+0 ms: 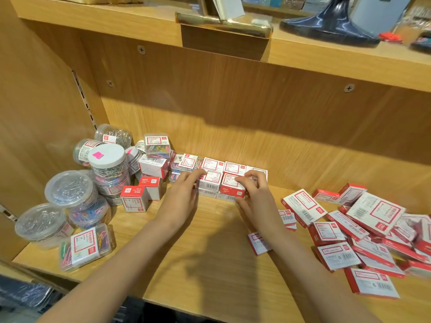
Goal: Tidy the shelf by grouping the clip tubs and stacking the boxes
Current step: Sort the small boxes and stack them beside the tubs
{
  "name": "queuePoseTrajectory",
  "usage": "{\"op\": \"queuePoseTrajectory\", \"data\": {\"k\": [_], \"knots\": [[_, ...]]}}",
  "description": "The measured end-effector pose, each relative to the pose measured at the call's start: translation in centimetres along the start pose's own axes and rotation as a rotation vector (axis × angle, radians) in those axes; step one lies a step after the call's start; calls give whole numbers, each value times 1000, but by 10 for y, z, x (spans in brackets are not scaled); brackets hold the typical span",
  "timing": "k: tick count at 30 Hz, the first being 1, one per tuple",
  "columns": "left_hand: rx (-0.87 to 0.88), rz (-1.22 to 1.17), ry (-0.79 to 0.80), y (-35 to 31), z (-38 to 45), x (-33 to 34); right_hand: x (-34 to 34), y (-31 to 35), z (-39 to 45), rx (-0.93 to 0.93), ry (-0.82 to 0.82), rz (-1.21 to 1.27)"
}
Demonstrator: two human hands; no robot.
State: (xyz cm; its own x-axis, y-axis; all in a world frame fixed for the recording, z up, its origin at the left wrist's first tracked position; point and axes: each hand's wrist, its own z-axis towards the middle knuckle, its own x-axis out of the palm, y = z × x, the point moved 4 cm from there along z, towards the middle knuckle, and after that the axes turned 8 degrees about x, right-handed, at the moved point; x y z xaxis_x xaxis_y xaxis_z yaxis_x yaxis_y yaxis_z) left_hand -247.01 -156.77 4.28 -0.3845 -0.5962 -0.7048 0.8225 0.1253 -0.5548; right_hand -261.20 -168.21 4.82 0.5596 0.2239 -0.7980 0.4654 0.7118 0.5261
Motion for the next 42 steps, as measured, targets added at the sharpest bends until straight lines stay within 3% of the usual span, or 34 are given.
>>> {"op": "queuePoseTrajectory", "data": {"k": [7, 12, 16, 20, 26, 29, 32, 37, 42], "knots": [[57, 30, 29, 1, 0, -1, -2, -1, 1, -101, -19, 32], [59, 38, 21, -1, 1, -4, -8, -2, 0, -157, -48, -89], [64, 58, 7, -3, 1, -5, -15, 0, 7, -78, 15, -14], [60, 56, 1, -4, 1, -5, -40, 1, 1, 26, -158, 158], [44, 54, 25, -3, 1, -5, -28, 22, 2, -115, -245, -250], [37, 41, 36, -3, 2, -5, -9, 36, 10, -152, -270, -300], [27, 29, 31, -2, 1, -5, 1, 41, 23, -191, -141, -110], [23, 26, 29, -1, 0, -6, -17, 23, 32, 55, 68, 297], [23, 38, 33, -2, 0, -5, -16, 15, 30, 12, 61, 23]]}}
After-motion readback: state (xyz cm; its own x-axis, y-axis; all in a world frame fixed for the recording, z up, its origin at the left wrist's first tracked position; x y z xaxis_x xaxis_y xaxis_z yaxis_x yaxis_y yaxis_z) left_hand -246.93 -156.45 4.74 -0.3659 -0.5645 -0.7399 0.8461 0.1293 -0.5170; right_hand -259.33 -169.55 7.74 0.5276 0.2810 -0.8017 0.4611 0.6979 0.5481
